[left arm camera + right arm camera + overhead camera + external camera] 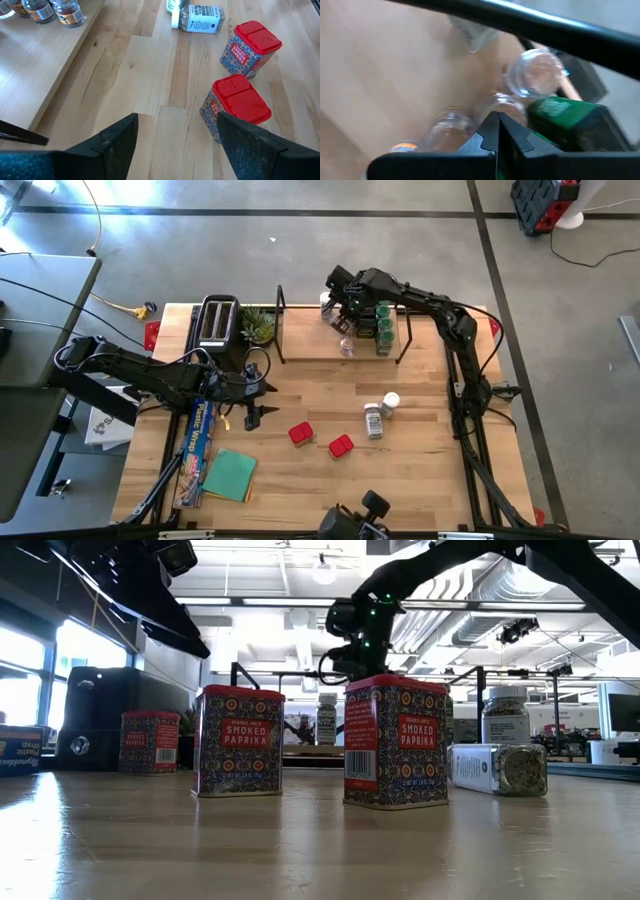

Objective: Shelf spices
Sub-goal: Adjust the brown seasoning bottle, then put the top white seasoning bottle on the shelf aligned with the other white seasoning bottle

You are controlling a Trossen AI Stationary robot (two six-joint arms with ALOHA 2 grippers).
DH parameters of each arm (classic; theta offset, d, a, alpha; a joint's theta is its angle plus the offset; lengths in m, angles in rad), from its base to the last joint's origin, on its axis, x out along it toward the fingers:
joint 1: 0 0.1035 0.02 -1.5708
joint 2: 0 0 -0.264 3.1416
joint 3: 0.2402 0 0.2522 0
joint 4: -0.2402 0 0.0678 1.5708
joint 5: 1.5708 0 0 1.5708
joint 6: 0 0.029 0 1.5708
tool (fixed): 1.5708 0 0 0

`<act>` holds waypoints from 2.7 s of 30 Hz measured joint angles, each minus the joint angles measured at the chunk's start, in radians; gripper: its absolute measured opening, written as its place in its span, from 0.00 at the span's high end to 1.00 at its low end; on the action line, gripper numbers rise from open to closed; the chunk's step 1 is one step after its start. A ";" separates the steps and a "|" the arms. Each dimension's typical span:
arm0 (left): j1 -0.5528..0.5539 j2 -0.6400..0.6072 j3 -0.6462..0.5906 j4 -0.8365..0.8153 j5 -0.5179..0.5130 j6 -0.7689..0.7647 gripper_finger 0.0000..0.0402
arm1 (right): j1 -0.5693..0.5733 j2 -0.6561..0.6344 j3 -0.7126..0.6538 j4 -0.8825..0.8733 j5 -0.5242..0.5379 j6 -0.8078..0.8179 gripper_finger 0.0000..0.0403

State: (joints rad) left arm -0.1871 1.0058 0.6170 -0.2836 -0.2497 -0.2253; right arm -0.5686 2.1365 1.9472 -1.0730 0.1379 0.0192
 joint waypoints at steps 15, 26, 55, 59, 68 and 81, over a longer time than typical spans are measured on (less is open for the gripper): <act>0.000 0.000 0.000 0.000 0.000 0.000 0.34 | -0.008 0.014 0.000 0.000 0.026 0.026 1.00; 0.000 0.000 0.000 0.000 0.000 0.000 0.34 | -0.008 0.016 0.000 0.026 0.006 0.025 1.00; -0.085 0.000 0.000 -0.062 -0.140 -0.034 0.34 | 0.462 -0.367 -0.137 0.046 0.048 -0.172 1.00; -0.104 0.000 0.000 -0.054 -0.164 -0.020 0.34 | 0.583 -0.489 -0.358 0.201 -0.009 0.028 1.00; -0.092 0.000 0.000 0.037 -0.151 0.061 0.34 | 0.743 -0.564 -0.614 0.107 -0.075 0.427 0.92; -0.061 0.000 0.000 0.056 -0.069 0.054 0.34 | 0.656 -0.567 -0.616 -0.316 -0.005 0.493 0.39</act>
State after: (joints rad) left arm -0.2481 1.0058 0.6170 -0.2276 -0.3183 -0.1711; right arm 0.0870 1.5696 1.3315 -1.3891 0.1324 0.5118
